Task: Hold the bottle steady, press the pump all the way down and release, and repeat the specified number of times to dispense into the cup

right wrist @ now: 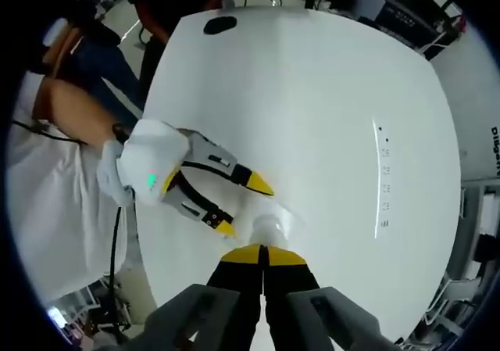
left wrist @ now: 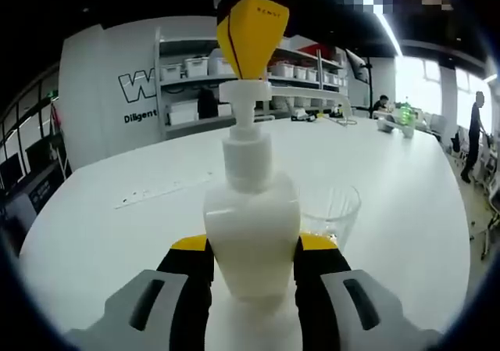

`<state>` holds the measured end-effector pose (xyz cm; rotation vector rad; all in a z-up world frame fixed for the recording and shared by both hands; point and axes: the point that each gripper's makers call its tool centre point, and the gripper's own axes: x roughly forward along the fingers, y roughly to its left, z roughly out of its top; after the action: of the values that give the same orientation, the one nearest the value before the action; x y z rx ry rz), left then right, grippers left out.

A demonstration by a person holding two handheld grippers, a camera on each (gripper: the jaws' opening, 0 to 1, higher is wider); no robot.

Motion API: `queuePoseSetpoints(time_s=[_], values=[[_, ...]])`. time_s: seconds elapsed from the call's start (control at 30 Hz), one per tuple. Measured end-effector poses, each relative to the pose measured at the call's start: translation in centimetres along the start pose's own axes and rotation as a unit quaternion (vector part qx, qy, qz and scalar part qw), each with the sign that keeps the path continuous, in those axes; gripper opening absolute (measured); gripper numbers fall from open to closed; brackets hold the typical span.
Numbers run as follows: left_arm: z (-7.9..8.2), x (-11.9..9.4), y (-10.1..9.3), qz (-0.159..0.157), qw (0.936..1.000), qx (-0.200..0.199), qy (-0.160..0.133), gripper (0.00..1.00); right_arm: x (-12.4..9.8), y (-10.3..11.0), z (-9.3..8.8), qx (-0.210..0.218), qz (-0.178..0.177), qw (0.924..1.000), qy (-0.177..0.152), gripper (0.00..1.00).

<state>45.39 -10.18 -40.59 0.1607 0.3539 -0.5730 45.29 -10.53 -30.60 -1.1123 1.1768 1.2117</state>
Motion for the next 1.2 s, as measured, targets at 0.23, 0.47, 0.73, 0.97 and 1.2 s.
queuePoseSetpoints(time_s=[0.23, 0.47, 0.73, 0.97, 1.2], values=[[-0.05, 0.05, 0.0, 0.001, 1.0, -0.001, 0.001, 0.39, 0.01, 0.03, -0.09, 0.002, -0.002, 1.0, -0.001, 0.0], [-0.07, 0.08, 0.01, 0.001, 1.0, -0.001, 0.001, 0.39, 0.05, -0.04, -0.15, 0.01, 0.0, 0.9999, 0.0, 0.0], [-0.15, 0.06, 0.01, 0.001, 1.0, -0.001, 0.002, 0.39, 0.24, -0.06, -0.06, 0.002, -0.006, 0.9999, 0.011, 0.0], [-0.2, 0.08, -0.02, 0.0, 1.0, 0.0, 0.002, 0.39, 0.28, -0.21, -0.09, 0.016, 0.001, 0.9998, 0.007, 0.0], [-0.2, 0.08, 0.0, 0.0, 1.0, 0.001, 0.003, 0.39, 0.31, -0.35, -0.08, 0.029, 0.002, 0.9996, 0.007, 0.0]])
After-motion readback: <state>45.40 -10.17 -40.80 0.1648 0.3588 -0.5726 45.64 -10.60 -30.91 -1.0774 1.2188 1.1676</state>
